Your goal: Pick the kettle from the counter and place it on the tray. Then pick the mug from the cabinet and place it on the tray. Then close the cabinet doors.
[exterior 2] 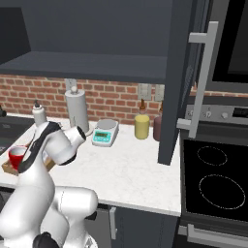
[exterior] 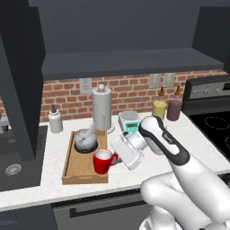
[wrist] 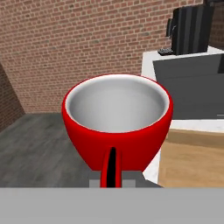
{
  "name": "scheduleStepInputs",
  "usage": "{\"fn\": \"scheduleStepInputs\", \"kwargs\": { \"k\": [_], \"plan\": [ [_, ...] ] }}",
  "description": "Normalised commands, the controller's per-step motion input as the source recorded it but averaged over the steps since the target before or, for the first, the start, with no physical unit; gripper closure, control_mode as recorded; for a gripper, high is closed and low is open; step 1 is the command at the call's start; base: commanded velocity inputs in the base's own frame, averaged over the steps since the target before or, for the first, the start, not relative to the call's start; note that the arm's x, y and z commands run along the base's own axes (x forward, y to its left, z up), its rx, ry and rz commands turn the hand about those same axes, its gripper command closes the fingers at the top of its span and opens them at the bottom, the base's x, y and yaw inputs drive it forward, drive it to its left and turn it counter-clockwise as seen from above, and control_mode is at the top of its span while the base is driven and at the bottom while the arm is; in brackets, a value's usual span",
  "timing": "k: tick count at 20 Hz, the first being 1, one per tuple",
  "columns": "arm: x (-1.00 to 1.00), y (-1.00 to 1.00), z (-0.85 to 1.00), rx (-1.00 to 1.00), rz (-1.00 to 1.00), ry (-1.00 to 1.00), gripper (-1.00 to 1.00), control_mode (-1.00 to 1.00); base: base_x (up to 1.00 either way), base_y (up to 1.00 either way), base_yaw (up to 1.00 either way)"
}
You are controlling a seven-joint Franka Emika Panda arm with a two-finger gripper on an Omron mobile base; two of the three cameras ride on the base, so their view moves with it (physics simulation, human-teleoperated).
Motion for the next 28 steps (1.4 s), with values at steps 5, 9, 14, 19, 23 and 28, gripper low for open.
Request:
{"fn": "scheduleStepInputs", "kwargs": {
  "k": [5, 9, 14, 19, 23, 28],
  "plan": [
    [0.34, 0.00, -0.20, 0.00, 0.00, 0.00, 1.00, -1.00, 0.00, 0.00, 0.00],
    [0.34, 0.01, -0.03, 0.00, 0.00, 0.00, 1.00, -1.00, 0.00, 0.00, 0.00],
    [0.29, 0.12, -0.18, 0.00, 0.00, -0.01, 1.00, -1.00, 0.00, 0.00, 0.00],
    [0.27, 0.33, -0.35, 0.00, 0.00, -0.02, 1.00, -1.00, 0.00, 0.00, 0.00],
    [0.23, 0.32, -0.36, 0.00, 0.00, -0.04, 1.00, -1.00, 0.00, 0.00, 0.00],
    [0.29, 0.12, -0.24, 0.00, 0.00, -0.02, 1.00, -1.00, 0.00, 0.00, 0.00]
  ]
}}
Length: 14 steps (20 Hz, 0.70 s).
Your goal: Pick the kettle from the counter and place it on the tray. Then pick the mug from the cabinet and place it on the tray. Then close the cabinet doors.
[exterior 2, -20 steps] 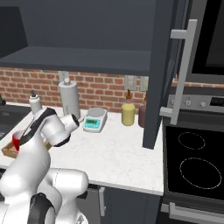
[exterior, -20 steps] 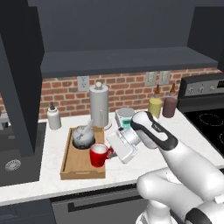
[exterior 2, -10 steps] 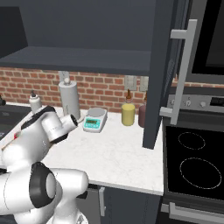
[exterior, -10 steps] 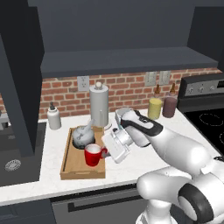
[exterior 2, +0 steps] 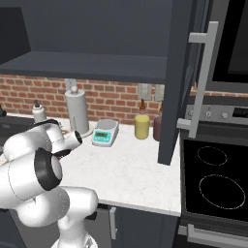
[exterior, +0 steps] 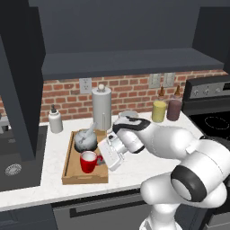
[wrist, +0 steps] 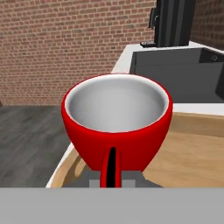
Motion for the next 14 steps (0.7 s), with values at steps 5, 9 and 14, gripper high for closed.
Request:
{"fn": "scheduleStepInputs", "kwargs": {
  "k": [5, 9, 14],
  "plan": [
    [0.29, 0.01, -0.14, 0.00, 0.00, -0.04, 1.00, -1.00, 0.00, 0.00, 0.00],
    [0.17, 0.21, -0.22, 0.00, 0.00, -0.08, 1.00, -1.00, 0.00, 0.00, 0.00],
    [0.04, 0.36, -0.16, 0.00, 0.00, -0.10, 1.00, -1.00, 0.00, 0.00, 0.00]
  ]
}}
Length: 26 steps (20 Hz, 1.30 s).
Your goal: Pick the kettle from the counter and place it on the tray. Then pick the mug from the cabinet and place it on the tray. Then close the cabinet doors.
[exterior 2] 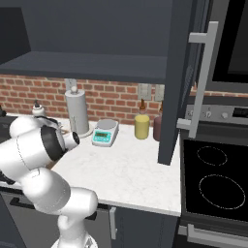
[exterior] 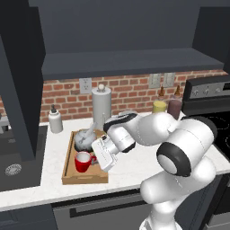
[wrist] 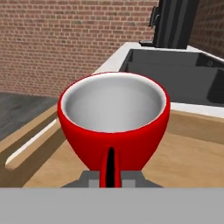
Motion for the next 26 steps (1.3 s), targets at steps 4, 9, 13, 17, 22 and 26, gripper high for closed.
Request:
{"fn": "scheduleStepInputs", "kwargs": {
  "k": [4, 9, 13, 17, 22, 26],
  "plan": [
    [0.00, 0.24, -0.09, 0.00, 0.00, -0.05, 1.00, -1.00, 0.00, 0.00, 0.00],
    [0.00, 0.00, -0.10, 0.00, 0.00, 0.00, -1.00, -1.00, 0.00, 0.00, 0.00],
    [-0.07, 0.00, -0.01, 0.00, -0.04, 0.00, -1.00, -1.00, 0.00, 0.00, 0.00],
    [-0.10, 0.00, 0.08, 0.00, -0.08, 0.05, -1.00, -1.00, 0.00, 0.00, 0.00],
    [0.00, 0.00, 0.50, -0.01, -0.09, 0.15, -1.00, -1.00, 0.00, 0.00, 0.00],
    [-0.13, 0.00, 0.76, -0.03, -0.13, 0.15, -1.00, -1.00, 0.00, 0.00, 0.00]
  ]
}}
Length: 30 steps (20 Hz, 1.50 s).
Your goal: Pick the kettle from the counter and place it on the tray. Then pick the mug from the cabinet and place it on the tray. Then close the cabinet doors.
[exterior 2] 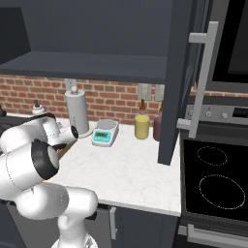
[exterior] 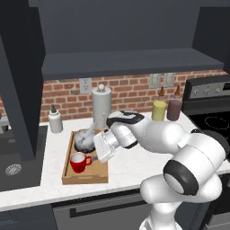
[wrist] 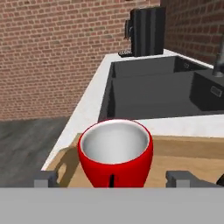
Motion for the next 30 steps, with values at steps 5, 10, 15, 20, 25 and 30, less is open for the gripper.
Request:
{"fn": "scheduleStepInputs", "kwargs": {
  "k": [5, 10, 15, 20, 25, 30],
  "plan": [
    [-0.37, -0.08, 0.99, -0.01, -0.22, 0.32, -1.00, -1.00, 0.00, 0.00, 0.00],
    [-0.38, -0.36, 0.75, -0.03, -0.46, 0.58, -1.00, -1.00, 0.00, 0.00, 0.00],
    [-0.11, -0.17, 0.08, -0.13, -0.36, 0.23, -1.00, -1.00, 0.00, 0.00, 0.00],
    [0.00, -0.06, 0.02, 0.00, -0.06, 0.06, -1.00, -1.00, 0.00, 0.00, 0.00],
    [-0.01, -0.73, 0.23, 0.00, -0.41, 0.15, -1.00, -1.00, 0.00, 0.00, 0.00],
    [-0.02, -1.00, 0.37, 0.00, -0.38, 0.16, -1.00, -1.00, 0.00, 0.00, 0.00]
  ]
}}
